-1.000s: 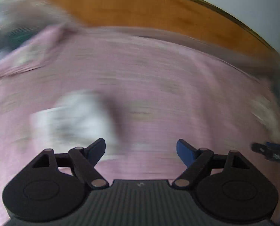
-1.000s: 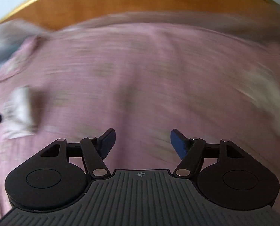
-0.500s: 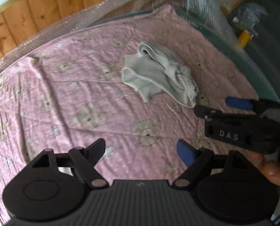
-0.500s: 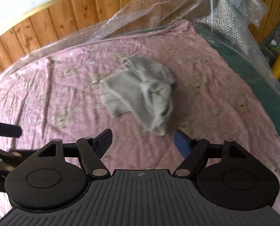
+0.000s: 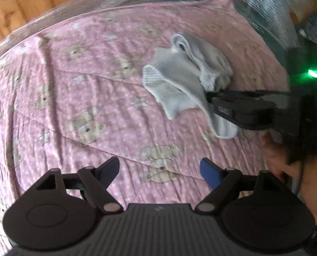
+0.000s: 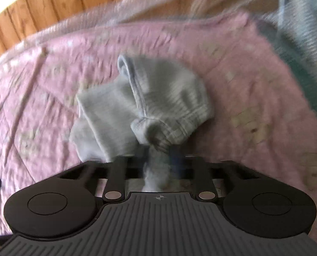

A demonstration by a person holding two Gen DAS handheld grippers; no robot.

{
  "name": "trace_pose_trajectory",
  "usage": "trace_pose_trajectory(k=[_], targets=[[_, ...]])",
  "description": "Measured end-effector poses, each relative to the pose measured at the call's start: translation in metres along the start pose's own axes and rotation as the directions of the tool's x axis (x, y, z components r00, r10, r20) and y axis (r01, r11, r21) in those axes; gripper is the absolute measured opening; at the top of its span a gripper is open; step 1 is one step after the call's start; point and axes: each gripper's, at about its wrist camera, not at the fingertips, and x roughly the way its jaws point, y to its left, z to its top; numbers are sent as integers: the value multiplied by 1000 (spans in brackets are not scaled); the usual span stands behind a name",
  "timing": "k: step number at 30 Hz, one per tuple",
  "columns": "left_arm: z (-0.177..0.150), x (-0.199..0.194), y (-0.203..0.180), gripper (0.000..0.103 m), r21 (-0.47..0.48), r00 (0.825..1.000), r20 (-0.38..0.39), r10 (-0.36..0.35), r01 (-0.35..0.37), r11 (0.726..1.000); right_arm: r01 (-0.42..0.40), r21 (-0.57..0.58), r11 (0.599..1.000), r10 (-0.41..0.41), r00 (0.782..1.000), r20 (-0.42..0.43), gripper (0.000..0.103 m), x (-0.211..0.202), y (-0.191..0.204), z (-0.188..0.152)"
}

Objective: Fold clothes

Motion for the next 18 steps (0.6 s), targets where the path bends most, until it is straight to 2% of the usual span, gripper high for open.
trace_pose_trajectory(k=[2,3,4,5,7,8,9,10,11,12,13,15,16,18], targets=[[-3,-12,21,85,-84,999,48,-11,15,996,-116,-12,993,117,992,43,5,-21,8,7],[-5,-19,32,85,-130,997,75,-16,25,991,-183,-23,983,185,980,71,4,-37,14,11],[-10,-29,45,85,-179,994,106,-30,49,983,-262,-42,964,265,958,108,4,-60,24,16],[-16,-39,60,85,-229,989,141,-48,80,970,-338,-58,939,343,928,144,4,-84,34,21],[-29,-56,85,89,-306,978,196,-73,132,943,-495,-77,865,499,838,219,4,-135,47,31],[-35,-60,93,89,-325,976,205,-76,141,935,-547,-83,833,549,800,242,4,-152,49,34],[-42,-64,101,89,-343,974,214,-79,151,927,-582,-75,810,580,774,254,4,-162,48,34],[-48,-64,105,89,-347,973,213,-92,163,924,-604,-57,795,597,761,255,4,-164,46,32],[-53,-60,106,89,-342,973,205,-110,177,923,-616,-40,787,605,758,246,6,-162,43,28],[-58,-55,105,89,-338,975,189,-120,180,924,-600,-15,800,589,781,205,17,-149,41,22],[-63,-49,102,89,-332,977,172,-123,176,927,-565,20,825,557,819,141,40,-130,38,13],[-72,-36,93,89,-317,981,146,-127,168,933,-462,74,884,460,887,39,43,-102,30,-6],[-76,-31,88,90,-305,982,140,-127,164,938,-427,96,899,427,904,18,42,-98,23,-14],[-83,-20,77,90,-276,983,137,-123,157,948,-399,140,906,401,916,17,45,-99,11,-24]])
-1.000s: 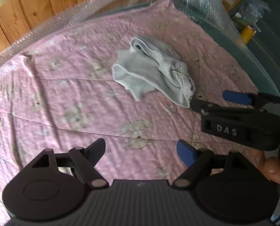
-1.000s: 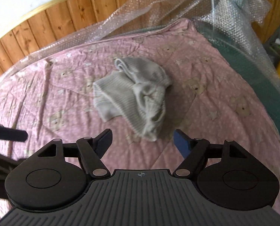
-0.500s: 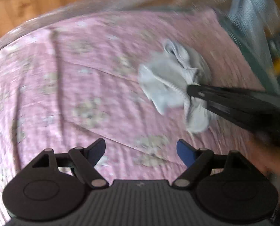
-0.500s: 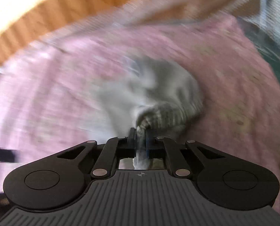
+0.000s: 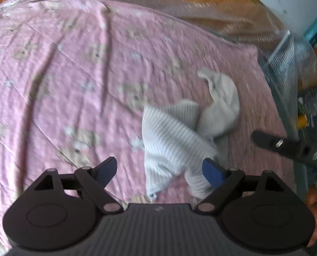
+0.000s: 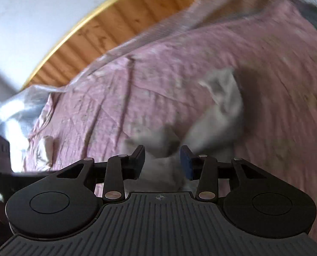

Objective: Fold clothes

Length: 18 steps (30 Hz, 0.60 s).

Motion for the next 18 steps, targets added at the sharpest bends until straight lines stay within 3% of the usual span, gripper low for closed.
trace_pose_trajectory(k=[5,6,7,8,9,10,11,12,14,16,18], targets=[[-9,23,-21,95,119,995,65,73,-80,990,114,-10,993,-114,993,34,62,-2,-18,15],[-9,29,-25,97,128,995,69,78,-87,988,142,-27,990,-141,989,45,72,6,-21,23],[-8,34,-27,92,135,994,73,82,-91,987,174,-42,984,-171,984,55,78,15,-23,31],[-7,39,-28,78,141,993,77,85,-95,985,206,-58,977,-203,977,61,78,29,-27,40],[-5,39,-27,23,126,993,82,87,-97,987,230,-77,970,-226,972,57,76,46,-32,47],[-2,36,-23,7,97,992,87,89,-97,991,243,-90,966,-241,970,30,62,65,-36,53],[2,33,-20,7,68,992,93,91,-97,993,245,-97,965,-247,969,-16,43,82,-41,56],[7,20,-14,7,37,991,113,74,-78,996,240,-102,965,-248,967,-68,2,98,-46,59],[22,-24,3,7,13,986,167,13,-16,1000,193,-117,974,-204,975,-89,1,100,-36,64],[43,-76,24,7,22,972,222,-74,71,997,75,-101,992,-79,996,-44,1,75,-9,71],[75,-114,41,8,88,957,282,-75,52,995,-53,-82,995,55,998,23,1,42,23,79]])
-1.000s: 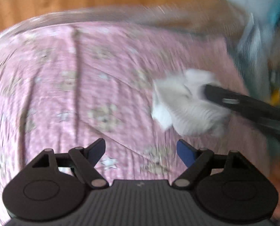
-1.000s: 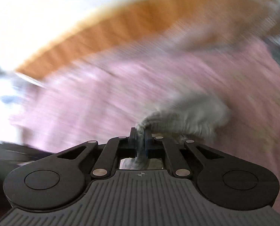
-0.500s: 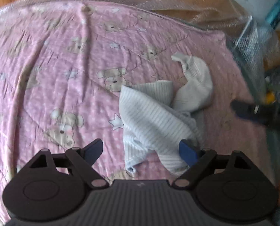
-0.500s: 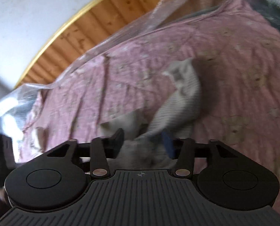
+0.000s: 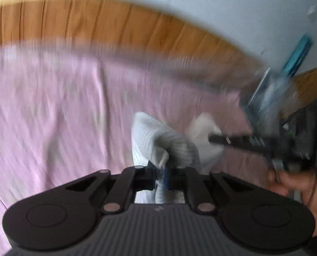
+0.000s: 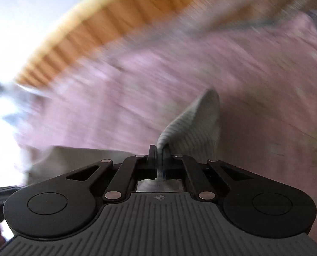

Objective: Fold clothes

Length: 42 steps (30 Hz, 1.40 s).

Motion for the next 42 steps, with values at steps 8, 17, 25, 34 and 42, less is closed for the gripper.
trace_pose_trajectory(k=[8,17,25,34,42], targets=[[19,56,109,70,-57,901,-139,410,-421,905,162,10,987,-160,983,-88,42,56,20,-24],[-50,83,121,82,-283,965,-126,231,-258,924,158,45,987,-148,974,-173,59,52,1,-78],[-43,119,116,12,-413,977,-146,153,-201,888,170,39,985,-161,972,-172,62,49,3,-83],[-117,-68,187,13,-454,954,-206,219,-291,842,56,-13,998,-57,991,-122,73,41,13,-60],[-169,-92,202,24,-560,950,-188,251,-313,767,-79,-63,995,60,964,-258,75,115,58,-65]])
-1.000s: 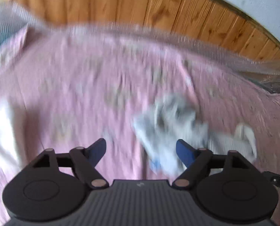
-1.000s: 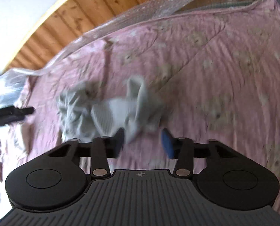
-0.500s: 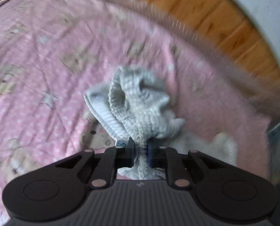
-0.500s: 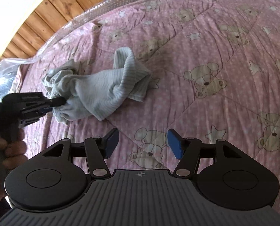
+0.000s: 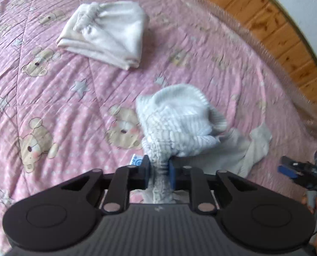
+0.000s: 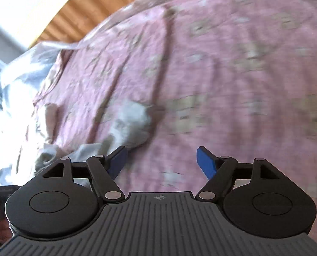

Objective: Fold clothes

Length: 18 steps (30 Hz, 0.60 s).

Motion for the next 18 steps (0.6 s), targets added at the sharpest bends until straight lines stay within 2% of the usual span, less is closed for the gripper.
trace_pose_trajectory(k=[1,3,4,5,6,8,10,12,13,14,15,16,17,18], targets=[[2,1,-9,30,14,1000,14,-12,12,1000,-2,3,1000,2,1000,1,75,7,6,3],[9,5,-28,31,55,999,30,-38,36,998,-16,12,1000,16,1000,5,76,19,17,9],[14,8,-36,18,77,998,27,-50,48,996,-17,4,1000,17,1000,-5,68,27,24,12],[19,8,-48,13,108,997,27,-73,70,992,-18,-4,1000,18,1000,-16,52,36,32,15],[24,6,-63,13,143,994,29,-102,97,985,-6,-26,1000,5,999,-35,3,45,40,16],[37,-7,-93,13,201,983,35,-182,172,964,51,-89,995,-55,998,-32,0,50,54,16],[48,-32,-122,12,252,958,49,-283,263,931,71,-92,993,-68,997,39,0,28,60,18],[56,-67,-135,13,280,918,63,-392,360,890,80,-85,993,-67,987,143,0,-16,64,20],[58,-83,-134,13,293,905,68,-420,384,876,86,-85,993,-67,978,198,0,-42,65,19],[59,-92,-126,14,300,903,62,-426,390,871,93,-84,992,-70,967,243,0,-67,63,15],[59,-98,-116,19,305,906,52,-420,386,871,102,-76,992,-77,959,274,0,-88,60,9],[58,-97,-104,29,307,918,42,-395,364,879,112,-66,992,-88,952,293,0,-107,57,2],[55,-86,-88,41,303,943,33,-330,305,903,123,-57,991,-101,948,301,1,-121,52,-8],[51,-70,-71,73,297,969,22,-246,229,927,139,-45,989,-120,949,292,12,-128,44,-21]])
